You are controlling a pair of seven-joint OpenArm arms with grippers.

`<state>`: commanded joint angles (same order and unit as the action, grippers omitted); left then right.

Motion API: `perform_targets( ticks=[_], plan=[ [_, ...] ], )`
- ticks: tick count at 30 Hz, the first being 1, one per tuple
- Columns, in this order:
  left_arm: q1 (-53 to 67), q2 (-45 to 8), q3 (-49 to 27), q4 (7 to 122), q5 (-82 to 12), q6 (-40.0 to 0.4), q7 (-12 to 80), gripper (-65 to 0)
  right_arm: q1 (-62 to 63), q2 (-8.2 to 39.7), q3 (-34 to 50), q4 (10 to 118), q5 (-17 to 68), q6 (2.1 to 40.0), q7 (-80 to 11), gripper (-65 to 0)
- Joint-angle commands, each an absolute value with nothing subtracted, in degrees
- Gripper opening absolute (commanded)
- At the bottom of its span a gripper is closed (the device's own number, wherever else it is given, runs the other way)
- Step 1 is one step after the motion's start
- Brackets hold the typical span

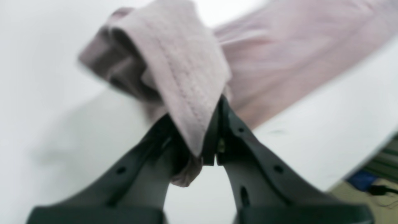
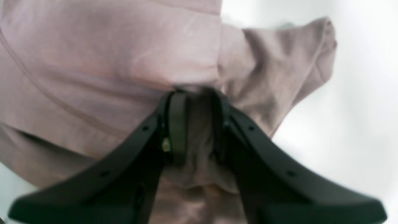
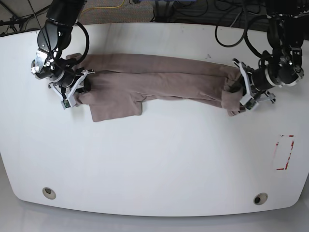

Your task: Fold the T-shirt properly

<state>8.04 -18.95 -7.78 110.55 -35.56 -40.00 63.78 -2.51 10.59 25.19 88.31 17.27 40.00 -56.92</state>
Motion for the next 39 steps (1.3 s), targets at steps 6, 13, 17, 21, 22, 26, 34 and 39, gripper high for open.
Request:
perform_targets(
  ticks=[6, 13, 17, 21, 22, 26, 34, 39],
  plan=[
    [6.99, -13.41, -6.11, 110.73, -35.21, -40.0, 68.53, -65.0, -2.51, 10.51, 25.19, 88.22, 17.27, 40.0, -56.92, -51.2],
    [7.08, -10.68, -5.23, 110.73, -35.21, -40.0, 68.62, -65.0, -2.51, 10.51, 25.19, 88.22, 17.36, 40.0, -56.92, -51.2],
    [7.08, -10.68, -1.71, 110.81, -35.56, -40.0, 68.62, -65.0, -2.51, 10.51, 25.19, 88.31, 17.36, 40.0, -56.92, -51.2],
    [6.99, -10.68, 1.01, 110.81, -35.47, -40.0, 68.62, -65.0, -2.59, 10.51, 25.19, 88.4, 17.36, 40.0, -56.92, -51.2],
    [6.81, -10.68, 1.36, 110.73, -35.38, -40.0, 68.62, -65.0, -2.59, 10.51, 25.19, 88.4, 17.36, 40.0, -56.92, -51.2],
    [6.37, -10.33, 1.45, 110.73, -35.38, -40.0, 68.62, -65.0, -2.59, 10.51, 25.19, 88.4, 17.36, 40.0, -56.92, -51.2],
    [5.32, -8.57, 1.36, 110.64, -35.21, -40.0, 68.62, -65.0, -2.77, 10.51, 25.19, 88.31, 17.45, 40.0, -56.92, -51.2],
    [4.26, -8.57, 1.54, 110.73, -35.56, -40.0, 68.62, -65.0, -2.68, 10.51, 25.19, 88.4, 17.63, 40.0, -56.92, -51.2]
  ],
)
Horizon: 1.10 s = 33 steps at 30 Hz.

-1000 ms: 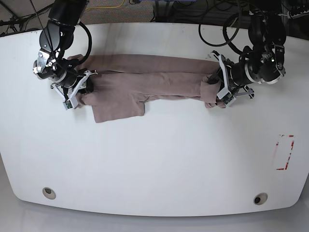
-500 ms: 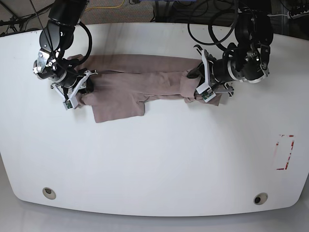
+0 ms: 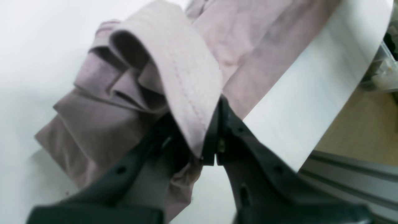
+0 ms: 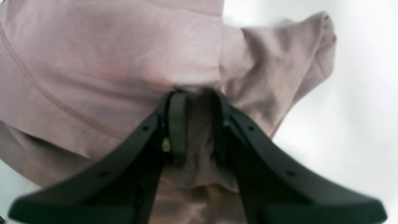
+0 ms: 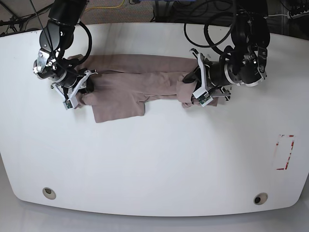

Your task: Fold the T-shirt properly

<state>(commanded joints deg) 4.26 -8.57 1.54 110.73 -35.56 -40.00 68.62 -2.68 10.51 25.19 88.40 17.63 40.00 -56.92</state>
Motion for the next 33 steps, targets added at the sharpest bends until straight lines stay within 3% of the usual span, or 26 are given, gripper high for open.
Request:
perform_targets(
  ticks=[6, 10, 13, 16, 21, 26, 33],
  plan=[
    [3.91, -7.87, 2.77, 110.64, -35.56, -40.0, 68.62, -61.4, -2.77, 10.51, 25.19, 88.4, 17.45, 40.0, -56.92, -51.2],
    [2.77, -7.25, 3.91, 110.73, -35.56, -40.0, 68.62, -47.2, -2.77, 10.51, 25.19, 88.48, 17.45, 40.0, -56.92, -51.2],
    [2.07, -7.25, 7.52, 110.73, -35.56, -40.0, 68.62, -28.7, -2.68, 10.51, 25.19, 88.48, 17.54, 40.0, -56.92, -51.2],
    [1.27, -6.11, 9.71, 110.73, -35.56, -40.0, 68.62, -15.3, -2.59, 10.51, 25.19, 88.48, 17.45, 40.0, -56.92, -51.2],
    [-0.48, -3.21, 10.42, 110.99, -36.0, -40.0, 68.62, -3.9, -2.51, 10.51, 25.19, 88.48, 17.36, 40.0, -56.92, -51.2],
    [-3.3, -2.59, 10.07, 111.34, -39.78, -40.0, 68.62, -5.8, -2.51, 10.51, 25.19, 88.48, 17.36, 40.0, -56.92, -51.2],
    [-4.62, -5.49, 4.44, 111.16, -39.87, -40.0, 68.62, -15.4, -2.51, 10.42, 25.19, 88.48, 17.63, 40.0, -56.92, -51.4]
  ],
)
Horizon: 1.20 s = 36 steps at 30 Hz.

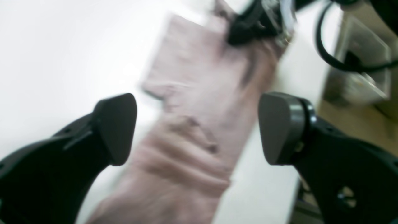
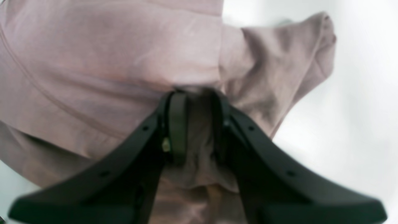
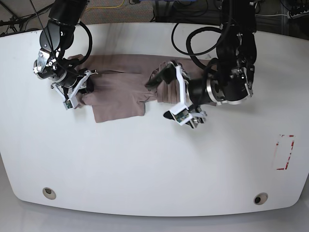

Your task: Fold the T-shirt properly

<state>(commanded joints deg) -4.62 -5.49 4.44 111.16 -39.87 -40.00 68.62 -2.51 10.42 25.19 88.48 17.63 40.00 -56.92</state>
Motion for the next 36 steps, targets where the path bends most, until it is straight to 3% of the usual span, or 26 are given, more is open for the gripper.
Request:
perform_targets(
  ticks=[4, 11, 13, 17, 20, 24, 30, 36],
  plan=[
    [-4.0, -8.66, 1.01, 111.16, -37.76, -40.0, 68.62, -26.9, -2.24, 10.42, 25.19, 90.15, 17.8, 40.0, -57.1, -51.4],
    [-0.13, -11.74, -3.03, 111.08, -33.36, -40.0, 68.26, -59.3, -1.71, 8.13, 25.19, 95.34, 17.71, 40.0, -59.3, -51.2],
    [0.92, -11.91, -3.38, 111.08, -31.25, -40.0, 68.26, -65.0, -0.92, 7.69, 25.19, 96.84, 17.89, 40.0, -60.53, -51.2],
    [3.03, -11.91, -3.56, 110.73, -26.86, -40.0, 68.18, -65.0, -0.13, 6.29, 25.54, 99.21, 17.89, 40.0, -64.04, -49.0],
    [3.65, -11.56, -3.38, 108.26, -22.81, -40.0, 68.09, -65.0, 1.1, 5.23, 25.63, 101.32, 17.89, 40.0, -65.63, -40.1],
    [3.74, -11.82, -3.38, 103.25, -20.35, -40.0, 64.84, -65.0, 1.89, 3.3, 26.07, 104.13, 17.89, 40.0, -67.12, -22.5],
    [4.88, -13.32, -3.21, 94.81, -19.65, -40.0, 58.33, -65.0, 3.3, 1.27, 35.74, 105.1, 24.84, 40.0, -70.99, -3.3],
    [4.88, -13.58, -3.3, 91.03, -19.65, -40.0, 55.6, -65.0, 5.49, 1.98, 48.48, 99.82, 37.32, 40.0, -76.79, -0.8]
  ],
)
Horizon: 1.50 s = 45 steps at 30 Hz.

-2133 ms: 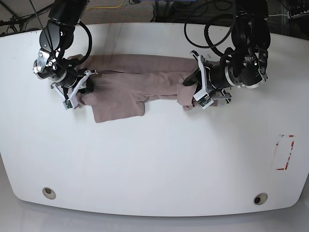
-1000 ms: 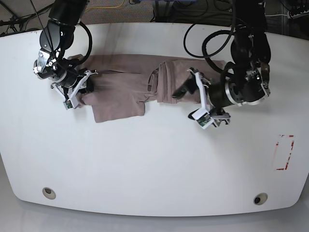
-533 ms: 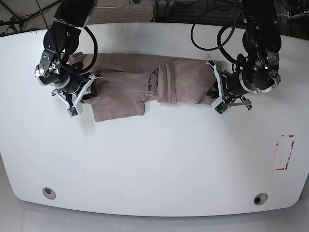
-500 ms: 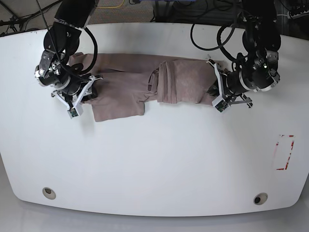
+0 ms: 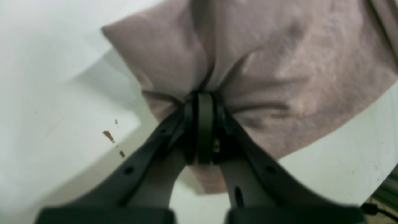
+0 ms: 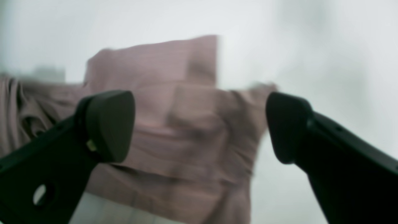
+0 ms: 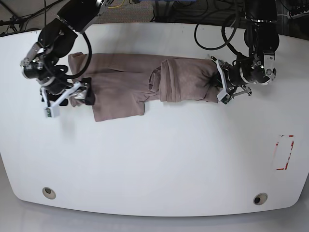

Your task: Fold the T-shirt properly

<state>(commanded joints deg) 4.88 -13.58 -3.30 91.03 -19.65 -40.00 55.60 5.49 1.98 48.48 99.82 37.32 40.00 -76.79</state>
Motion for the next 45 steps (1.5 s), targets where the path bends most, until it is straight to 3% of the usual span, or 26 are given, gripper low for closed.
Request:
perform_targets(
  ticks=[6, 19, 30, 45],
  plan=[
    [4.88, -14.99, -3.3, 89.1, -19.65, -40.0, 55.25, -65.0, 5.23, 6.37, 53.67, 94.9, 44.79, 40.0, -78.9, -0.6],
    [5.05, -16.22, -3.56, 89.27, -17.36, -40.0, 55.43, -65.0, 1.19, 9.71, 56.04, 87.87, 45.49, 40.0, -78.2, -0.6],
    [5.14, -16.22, -3.47, 89.1, -17.27, -40.0, 55.52, -65.0, 4.97, 10.68, 39.52, 93.76, 42.15, 40.0, -77.58, -0.6],
    [6.29, -16.13, -3.3, 88.84, -17.27, -40.0, 55.43, -65.0, 13.05, 10.68, 17.27, 89.54, 16.04, 40.0, -65.8, -0.8]
  ],
)
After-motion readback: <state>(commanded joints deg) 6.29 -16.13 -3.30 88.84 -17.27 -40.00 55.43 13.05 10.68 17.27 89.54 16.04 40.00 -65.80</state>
